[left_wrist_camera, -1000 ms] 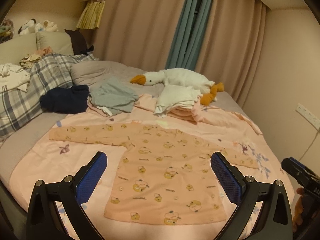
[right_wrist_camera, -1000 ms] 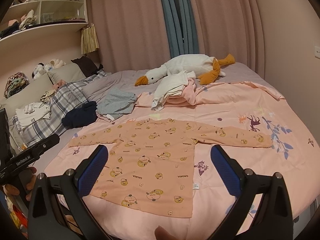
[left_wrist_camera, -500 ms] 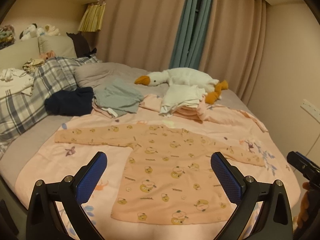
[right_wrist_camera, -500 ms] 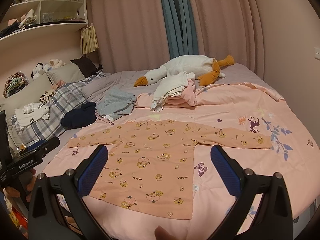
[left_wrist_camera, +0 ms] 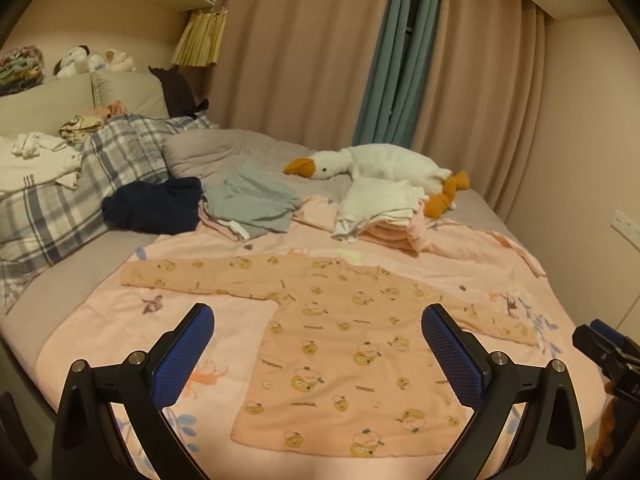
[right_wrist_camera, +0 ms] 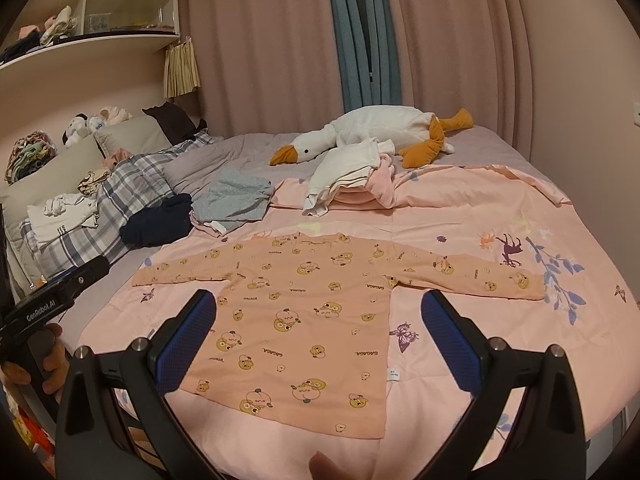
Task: Fold small clothes
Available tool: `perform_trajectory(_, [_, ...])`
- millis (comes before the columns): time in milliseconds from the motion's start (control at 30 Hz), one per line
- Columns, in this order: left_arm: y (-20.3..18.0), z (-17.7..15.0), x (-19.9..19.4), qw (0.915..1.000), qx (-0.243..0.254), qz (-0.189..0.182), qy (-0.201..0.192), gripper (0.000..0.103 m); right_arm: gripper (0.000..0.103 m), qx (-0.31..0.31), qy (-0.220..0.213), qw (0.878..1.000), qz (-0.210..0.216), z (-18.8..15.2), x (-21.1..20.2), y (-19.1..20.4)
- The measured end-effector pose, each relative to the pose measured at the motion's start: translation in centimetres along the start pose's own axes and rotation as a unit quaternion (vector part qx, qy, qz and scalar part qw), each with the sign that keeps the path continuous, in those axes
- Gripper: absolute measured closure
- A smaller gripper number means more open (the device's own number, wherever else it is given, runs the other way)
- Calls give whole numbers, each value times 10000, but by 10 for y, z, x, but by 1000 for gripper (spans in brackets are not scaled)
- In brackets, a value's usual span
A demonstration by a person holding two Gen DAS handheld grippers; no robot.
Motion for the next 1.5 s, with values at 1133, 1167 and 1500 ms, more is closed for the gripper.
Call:
perform_trajectory(1133, [0, -2, 0, 9998, 146, 151, 51, 0, 0, -97, 10, 10000, 15, 3, 2, 4])
perform_trajectory(1167, [-1, -1, 1, 9997, 151, 158, 63, 0, 0, -92, 11, 10000, 14, 3, 3, 4])
perform_trajectory(1500, [1, -2, 3, 9997, 125, 169, 92, 0, 0, -111, 49, 9999, -77, 3, 8, 6])
Point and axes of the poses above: each gripper's, at about its wrist camera, not at the fingertips, and x roughly the way its jaws point, y to its left, z to its top, the point moved 6 cm from there along x, roughly the way its jaws point, and after that the axes turned 10 degrees about y, right-handed, at the moved point
